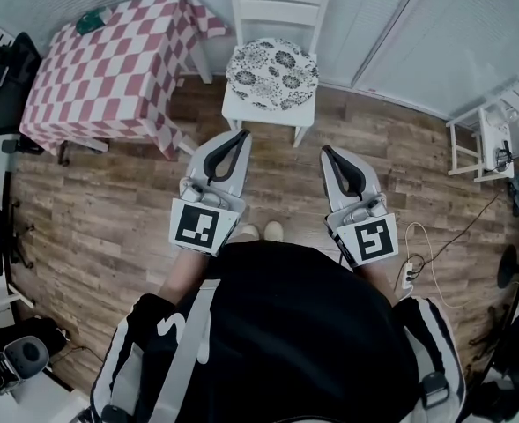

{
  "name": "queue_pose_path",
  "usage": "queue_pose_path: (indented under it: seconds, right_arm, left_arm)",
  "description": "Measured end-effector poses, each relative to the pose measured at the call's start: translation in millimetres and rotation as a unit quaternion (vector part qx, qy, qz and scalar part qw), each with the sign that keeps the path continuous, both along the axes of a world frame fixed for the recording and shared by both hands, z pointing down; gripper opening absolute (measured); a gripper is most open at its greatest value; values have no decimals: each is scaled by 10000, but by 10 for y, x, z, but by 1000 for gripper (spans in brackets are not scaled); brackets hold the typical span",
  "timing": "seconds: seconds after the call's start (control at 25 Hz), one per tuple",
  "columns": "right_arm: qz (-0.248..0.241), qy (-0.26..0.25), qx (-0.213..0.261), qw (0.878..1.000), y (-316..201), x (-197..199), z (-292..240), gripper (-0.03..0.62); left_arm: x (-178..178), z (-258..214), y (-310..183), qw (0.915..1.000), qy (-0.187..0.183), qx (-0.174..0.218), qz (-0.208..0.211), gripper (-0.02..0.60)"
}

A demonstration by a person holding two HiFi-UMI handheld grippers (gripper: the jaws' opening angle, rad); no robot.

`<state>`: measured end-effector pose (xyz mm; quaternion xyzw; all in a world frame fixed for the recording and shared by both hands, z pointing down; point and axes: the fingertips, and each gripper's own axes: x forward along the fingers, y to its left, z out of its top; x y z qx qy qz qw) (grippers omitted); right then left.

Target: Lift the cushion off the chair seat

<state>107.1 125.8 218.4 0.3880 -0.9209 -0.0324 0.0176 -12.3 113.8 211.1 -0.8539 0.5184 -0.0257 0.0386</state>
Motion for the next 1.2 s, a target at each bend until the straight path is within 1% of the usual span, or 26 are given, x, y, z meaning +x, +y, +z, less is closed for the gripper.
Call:
queue_pose_path:
  seconds: [0.4,0.68,0.96,1.2]
  right_arm:
    - [-186,48,-6,9998,-12,-15,35,-6]
    - [-256,5,47,9997,-36,-136,4,-6]
    - [-128,32,-5,9999,-142,-167,55,-6]
    - [-5,43,34,10000,-395,-174,42,-6]
  left_arm:
    - [22,26,22,9999,-59,-30,-93,0]
    - [-110,28,16,9998,-72,-28,-201,0]
    - [-119,63,-150,10000,-12,10,-95,0]
    - [-147,57,-404,10000,-35,62,6,1]
